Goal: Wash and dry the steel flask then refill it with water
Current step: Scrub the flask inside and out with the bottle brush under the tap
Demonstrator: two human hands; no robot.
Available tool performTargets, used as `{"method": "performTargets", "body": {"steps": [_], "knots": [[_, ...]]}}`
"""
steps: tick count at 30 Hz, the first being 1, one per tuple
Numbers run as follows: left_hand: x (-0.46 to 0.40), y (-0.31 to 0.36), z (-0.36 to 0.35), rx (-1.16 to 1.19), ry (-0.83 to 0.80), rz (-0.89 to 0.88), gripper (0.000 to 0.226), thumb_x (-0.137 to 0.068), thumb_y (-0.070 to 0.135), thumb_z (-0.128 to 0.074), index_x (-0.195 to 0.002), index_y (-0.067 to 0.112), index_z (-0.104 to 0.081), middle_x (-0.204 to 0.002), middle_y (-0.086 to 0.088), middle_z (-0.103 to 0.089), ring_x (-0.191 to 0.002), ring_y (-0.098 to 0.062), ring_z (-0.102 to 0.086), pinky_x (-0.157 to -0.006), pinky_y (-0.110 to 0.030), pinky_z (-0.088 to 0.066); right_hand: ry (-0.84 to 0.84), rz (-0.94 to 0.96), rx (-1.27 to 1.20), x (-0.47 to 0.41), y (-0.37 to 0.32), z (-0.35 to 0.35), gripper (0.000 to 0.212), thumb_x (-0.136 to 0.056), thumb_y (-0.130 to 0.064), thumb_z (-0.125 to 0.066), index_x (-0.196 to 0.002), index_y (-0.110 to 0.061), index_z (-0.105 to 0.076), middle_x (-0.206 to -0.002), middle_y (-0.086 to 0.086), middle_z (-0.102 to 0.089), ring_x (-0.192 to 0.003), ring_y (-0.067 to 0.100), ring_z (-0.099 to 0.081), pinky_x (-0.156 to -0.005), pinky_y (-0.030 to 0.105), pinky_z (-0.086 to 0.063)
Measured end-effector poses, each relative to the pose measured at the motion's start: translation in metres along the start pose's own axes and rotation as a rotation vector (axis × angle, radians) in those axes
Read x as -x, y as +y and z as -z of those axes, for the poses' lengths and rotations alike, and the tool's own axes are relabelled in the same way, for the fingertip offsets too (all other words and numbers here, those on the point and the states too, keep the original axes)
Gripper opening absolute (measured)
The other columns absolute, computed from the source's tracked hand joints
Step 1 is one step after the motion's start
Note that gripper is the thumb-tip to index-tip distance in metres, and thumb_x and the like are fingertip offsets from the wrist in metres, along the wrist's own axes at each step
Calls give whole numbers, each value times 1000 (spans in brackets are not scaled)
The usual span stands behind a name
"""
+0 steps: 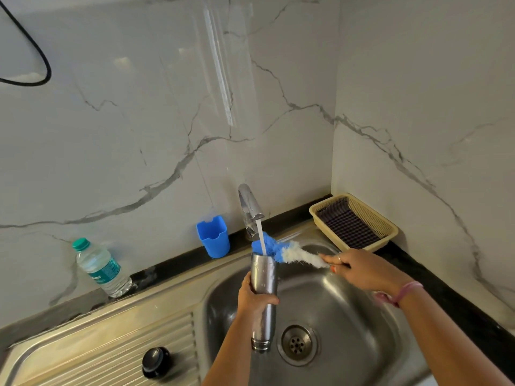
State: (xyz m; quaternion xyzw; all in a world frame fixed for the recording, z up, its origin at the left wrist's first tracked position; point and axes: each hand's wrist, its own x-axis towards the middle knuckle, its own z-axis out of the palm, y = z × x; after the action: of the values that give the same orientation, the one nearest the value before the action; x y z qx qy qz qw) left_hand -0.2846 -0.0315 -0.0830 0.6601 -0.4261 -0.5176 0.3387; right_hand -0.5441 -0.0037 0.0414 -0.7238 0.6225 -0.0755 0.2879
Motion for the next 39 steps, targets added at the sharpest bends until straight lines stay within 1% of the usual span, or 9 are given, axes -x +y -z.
{"method": "performTargets", "body": {"steps": [3,7,14,21,25,27,30,34,39], "knots": [[3,-1,6,30,28,4,93,-52,0,-86,-127,33,-43,-112,-1,-59,-103,-23,-58,-90,-42,-52,-39,-19,-40,6,13,13,41,-100,-27,-49,-137,-43,-43,-112,-12,-69,-89,14,-69,-82,24,-53],[6,1,5,24,6,4,91,-55,-3,-85,-128,33,-43,-113,-1,-57,-106,-23,-55,-92,-42,-50,-7,-14,49,3,3,8,39,-102,-25,-43,-140,-35,-45,-72,-10,-63,-48,2,-42,-51,14,-37],[11,4,3,177,27,26,89,-56,-1,-87,-127,33,-44,-111,-3,-62,-99,-24,-62,-82,-42,-54,56,39,-178,23,13,-8,39,-100,-23,-50,-136,-36,-47,-50,-25,-57,-45,-1,-46,-49,11,-37],[10,1,5,513,52,17,87,-58,0,-91,-131,21,-48,-116,-9,-67,-105,-28,-66,-94,-50,-53,141,-184,-324,39,36,-45,38,-98,-29,-50,-135,-39,-47,-78,-8,-63,-62,2,-57,-58,16,-45],[10,11,4,671,29,0,79,-71,1,-83,-136,19,-44,-121,-10,-64,-109,-27,-64,-101,-54,-48,150,-221,-532,39,26,-65,23,-99,-19,-50,-117,-18,-63,-80,-6,-66,-52,4,-53,-51,16,-42],[11,13,3,728,5,5,77,-75,3,-80,-139,20,-42,-122,-9,-63,-111,-27,-62,-105,-58,-44,142,-231,-633,37,17,-76,20,-97,-13,-51,-104,-14,-69,-73,-12,-65,-45,5,-44,-45,18,-35],[13,12,-2,820,-47,42,87,-70,7,-81,-143,25,-37,-128,-10,-60,-116,-31,-59,-105,-63,-41,133,-203,-689,35,-5,-93,24,-96,-12,-50,-95,-29,-68,-55,-9,-54,-39,3,-33,-42,19,-27],[15,3,-10,864,-121,91,95,-69,2,-79,-146,33,-34,-131,-12,-61,-116,-37,-60,-95,-66,-47,189,-136,-694,31,-33,-111,21,-100,-23,-48,-112,-37,-58,-51,-12,-47,-44,1,-36,-48,21,-31],[15,-1,-14,885,-139,133,80,-78,-6,-68,-145,24,-36,-129,-14,-60,-109,-37,-60,-80,-61,-49,224,-145,-651,27,-47,-120,29,-100,-27,-48,-124,-22,-63,-55,-13,-50,-41,-2,-44,-47,11,-31]]}}
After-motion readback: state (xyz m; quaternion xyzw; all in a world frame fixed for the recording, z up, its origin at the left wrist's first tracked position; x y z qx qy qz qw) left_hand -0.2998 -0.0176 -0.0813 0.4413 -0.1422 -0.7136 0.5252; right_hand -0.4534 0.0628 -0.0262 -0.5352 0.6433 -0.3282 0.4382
